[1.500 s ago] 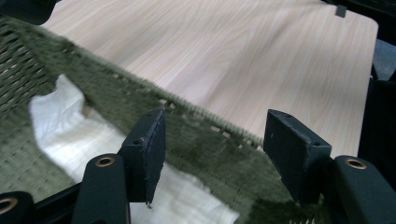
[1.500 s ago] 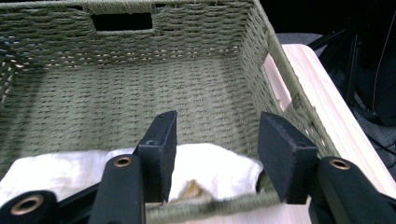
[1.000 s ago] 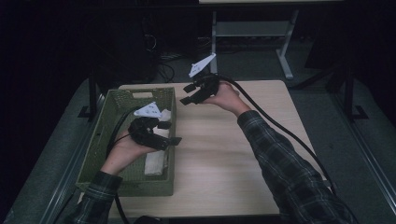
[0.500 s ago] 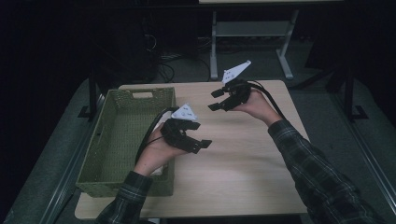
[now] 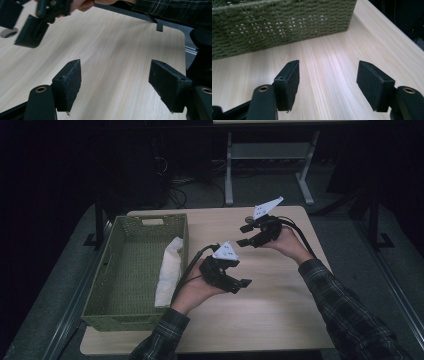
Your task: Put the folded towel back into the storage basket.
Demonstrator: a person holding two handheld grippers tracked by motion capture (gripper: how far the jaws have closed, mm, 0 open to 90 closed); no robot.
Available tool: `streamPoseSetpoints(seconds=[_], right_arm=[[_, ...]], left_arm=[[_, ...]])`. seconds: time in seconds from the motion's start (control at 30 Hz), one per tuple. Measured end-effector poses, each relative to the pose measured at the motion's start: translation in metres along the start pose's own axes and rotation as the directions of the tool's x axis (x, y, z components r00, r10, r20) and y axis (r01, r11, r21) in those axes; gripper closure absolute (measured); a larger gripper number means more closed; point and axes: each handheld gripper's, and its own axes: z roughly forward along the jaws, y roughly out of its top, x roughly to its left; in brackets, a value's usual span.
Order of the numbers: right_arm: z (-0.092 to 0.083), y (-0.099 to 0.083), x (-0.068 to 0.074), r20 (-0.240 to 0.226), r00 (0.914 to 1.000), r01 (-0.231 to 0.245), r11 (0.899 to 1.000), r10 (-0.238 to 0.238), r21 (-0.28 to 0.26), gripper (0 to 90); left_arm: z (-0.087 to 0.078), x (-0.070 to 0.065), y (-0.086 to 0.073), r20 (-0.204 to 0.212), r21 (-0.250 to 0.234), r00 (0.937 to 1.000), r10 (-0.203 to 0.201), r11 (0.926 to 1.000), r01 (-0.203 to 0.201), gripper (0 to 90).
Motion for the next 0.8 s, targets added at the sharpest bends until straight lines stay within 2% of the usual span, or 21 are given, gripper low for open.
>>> streamPoseSetpoints(seconds=[0.07, 0.1, 0.13, 0.17, 0.37, 0.4, 0.47, 0.63, 0.8], right_arm=[[0.001, -0.002, 0.0, -0.002, 1.0, -0.007, 1.0, 0.007, 0.003, 33.9], [0.002, -0.008, 0.0, 0.002, 0.9999, -0.01, 1.0, 0.01, 0.004, 33.5], [0.003, -0.01, 0.0, 0.005, 0.9999, -0.011, 1.0, 0.011, 0.007, 32.7], [0.003, -0.013, -0.001, 0.008, 0.9998, -0.016, 1.0, 0.016, 0.007, 31.8], [0.006, -0.031, -0.004, 0.018, 0.9991, -0.037, 0.999, 0.037, 0.004, 31.3], [0.006, -0.031, -0.004, 0.018, 0.9991, -0.037, 0.999, 0.037, 0.004, 31.3], [0.009, -0.041, -0.004, 0.023, 0.9984, -0.052, 0.999, 0.052, -0.001, 31.2], [0.014, -0.057, -0.005, 0.029, 0.9967, -0.076, 0.997, 0.076, 0.007, 30.7], [0.019, -0.072, -0.004, 0.037, 0.9941, -0.103, 0.995, 0.103, 0.01, 30.4]], left_arm=[[0.004, -0.001, -0.001, 0.002, 0.004, 1.0, 0.002, 1.0, -0.002, 25.7], [0.012, -0.004, -0.005, 0.01, 0.01, 1.0, 0.001, 1.0, -0.001, 25.7], [0.012, -0.004, -0.005, 0.01, 0.01, 1.0, 0.001, 1.0, -0.001, 25.7], [0.02, -0.006, -0.008, 0.015, 0.013, 0.9999, 0.002, 0.9999, -0.003, 25.7], [0.044, -0.01, -0.021, 0.044, 0.027, 0.999, 0.014, 0.9995, -0.015, 25.7], [0.044, -0.01, -0.021, 0.044, 0.027, 0.999, 0.014, 0.9995, -0.015, 25.7], [0.055, -0.01, -0.029, 0.068, 0.028, 0.9977, 0.001, 0.9996, -0.003, 25.6], [0.071, -0.012, -0.042, 0.076, 0.068, 0.9968, 0.025, 0.9972, -0.03, 25.0], [0.079, -0.014, -0.05, 0.073, 0.077, 0.9961, 0.049, 0.9955, -0.055, 23.5]])
